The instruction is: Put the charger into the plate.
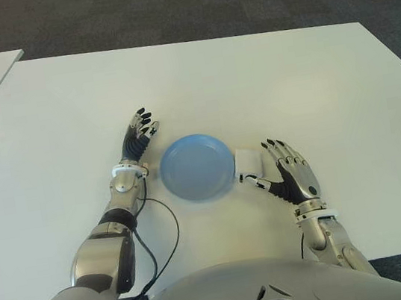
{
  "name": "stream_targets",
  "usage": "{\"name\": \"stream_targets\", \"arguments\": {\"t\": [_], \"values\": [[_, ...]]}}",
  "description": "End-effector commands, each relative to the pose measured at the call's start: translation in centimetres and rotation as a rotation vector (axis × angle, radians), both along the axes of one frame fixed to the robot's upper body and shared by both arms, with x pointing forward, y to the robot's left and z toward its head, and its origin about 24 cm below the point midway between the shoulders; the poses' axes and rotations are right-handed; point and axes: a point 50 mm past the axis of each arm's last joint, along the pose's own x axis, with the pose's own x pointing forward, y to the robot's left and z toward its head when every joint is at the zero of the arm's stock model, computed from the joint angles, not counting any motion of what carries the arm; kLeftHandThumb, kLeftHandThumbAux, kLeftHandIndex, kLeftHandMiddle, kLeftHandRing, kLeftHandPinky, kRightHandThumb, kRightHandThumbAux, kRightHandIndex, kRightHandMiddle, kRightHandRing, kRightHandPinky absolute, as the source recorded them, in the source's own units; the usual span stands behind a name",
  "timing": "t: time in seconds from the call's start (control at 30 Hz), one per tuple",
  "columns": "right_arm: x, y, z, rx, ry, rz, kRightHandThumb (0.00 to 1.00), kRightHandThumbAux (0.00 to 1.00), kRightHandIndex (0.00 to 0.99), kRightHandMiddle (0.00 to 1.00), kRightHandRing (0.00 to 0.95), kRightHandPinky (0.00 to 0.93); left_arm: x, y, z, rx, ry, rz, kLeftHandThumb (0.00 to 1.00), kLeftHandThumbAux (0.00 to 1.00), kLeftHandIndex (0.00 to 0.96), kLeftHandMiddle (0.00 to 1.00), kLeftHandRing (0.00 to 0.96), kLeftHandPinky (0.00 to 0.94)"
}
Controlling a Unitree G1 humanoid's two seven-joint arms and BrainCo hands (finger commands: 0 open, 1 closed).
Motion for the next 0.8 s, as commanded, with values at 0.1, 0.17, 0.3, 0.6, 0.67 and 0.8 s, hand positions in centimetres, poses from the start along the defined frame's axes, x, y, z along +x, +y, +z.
{"name": "stream_targets", "arguments": {"t": [0.1,0.17,0.3,0.6,0.67,0.8], "values": [[0.3,-0.5,0.0,-0.043,0.012,-0.001,0.363,0.133,0.000,0.000,0.000,0.000,-2.6,-1.2,-3.4,-0.011,0.207,-0.031,0.000,0.479,0.088,0.172,0.149,0.129],[0.4,-0.6,0.0,-0.047,0.011,0.000,0.360,0.134,0.000,0.000,0.000,0.000,-2.6,-1.2,-3.5,-0.010,0.211,-0.032,0.000,0.478,0.086,0.173,0.150,0.133],[0.7,-0.7,0.1,-0.052,0.006,0.002,0.358,0.134,0.000,0.000,0.000,0.000,-2.6,-1.1,-3.5,-0.011,0.216,-0.034,0.000,0.481,0.079,0.171,0.150,0.132],[1.5,-0.9,0.2,-0.068,-0.022,-0.006,0.346,0.142,0.000,0.000,0.000,0.000,-2.6,-1.0,-3.5,-0.006,0.223,-0.037,0.000,0.490,0.066,0.161,0.147,0.133],[1.6,-0.9,0.3,-0.070,-0.030,-0.007,0.344,0.146,0.000,0.000,0.000,0.000,-2.6,-0.9,-3.5,-0.005,0.225,-0.038,0.000,0.493,0.062,0.156,0.143,0.122],[1.8,-0.9,0.3,-0.073,-0.041,-0.008,0.338,0.157,0.000,0.000,0.000,0.000,-2.6,-0.8,-3.5,-0.003,0.223,-0.040,0.000,0.494,0.060,0.150,0.136,0.112]]}}
